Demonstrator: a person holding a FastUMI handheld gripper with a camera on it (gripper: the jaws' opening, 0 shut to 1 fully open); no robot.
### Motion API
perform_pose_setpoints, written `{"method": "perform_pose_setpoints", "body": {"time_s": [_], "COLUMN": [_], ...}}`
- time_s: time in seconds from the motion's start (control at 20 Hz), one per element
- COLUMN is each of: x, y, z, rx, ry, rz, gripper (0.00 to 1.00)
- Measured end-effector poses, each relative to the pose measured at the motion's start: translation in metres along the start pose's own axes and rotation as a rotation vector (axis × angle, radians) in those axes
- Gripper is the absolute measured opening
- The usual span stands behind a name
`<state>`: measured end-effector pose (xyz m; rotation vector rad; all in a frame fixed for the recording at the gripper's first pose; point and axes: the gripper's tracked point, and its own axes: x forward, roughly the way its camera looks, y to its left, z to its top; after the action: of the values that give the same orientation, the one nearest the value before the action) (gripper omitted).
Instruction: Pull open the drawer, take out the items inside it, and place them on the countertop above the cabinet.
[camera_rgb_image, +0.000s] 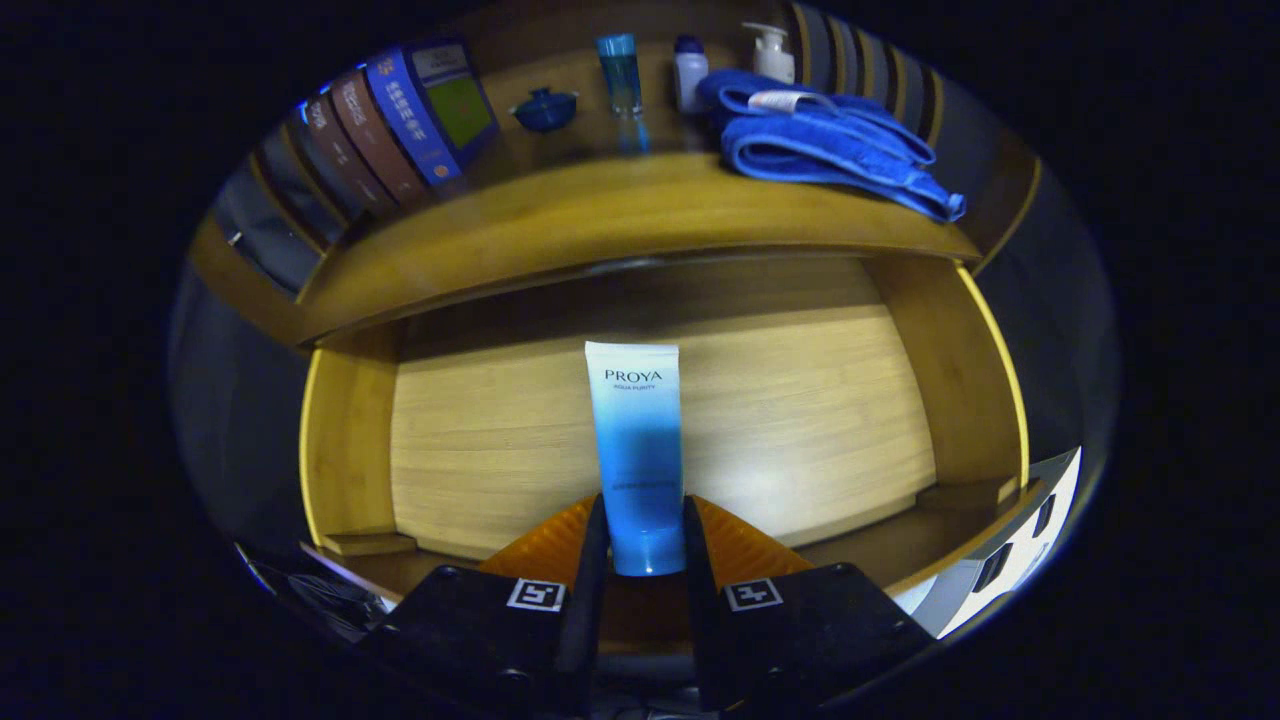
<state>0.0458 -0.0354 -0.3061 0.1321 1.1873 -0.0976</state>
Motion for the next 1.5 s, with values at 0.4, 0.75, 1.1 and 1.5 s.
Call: {"method": "perform_pose_setpoints", "body": {"time_s": [0.4,0.75,1.1,1.5], "x": [-0.031,0.026,0.064,0.06], "y": [0.016,0.027,0.031,0.032], "z": [0.107,0.173,0.193,0.203], "rx": [-0.01,-0.038,-0.051,-0.032], "ry": [-0.182,-0.154,-0.144,-0.201], "rz": [0.02,-0.023,-0.065,-0.04], "gripper": [0.43,0.43,0.43,0.88]}}
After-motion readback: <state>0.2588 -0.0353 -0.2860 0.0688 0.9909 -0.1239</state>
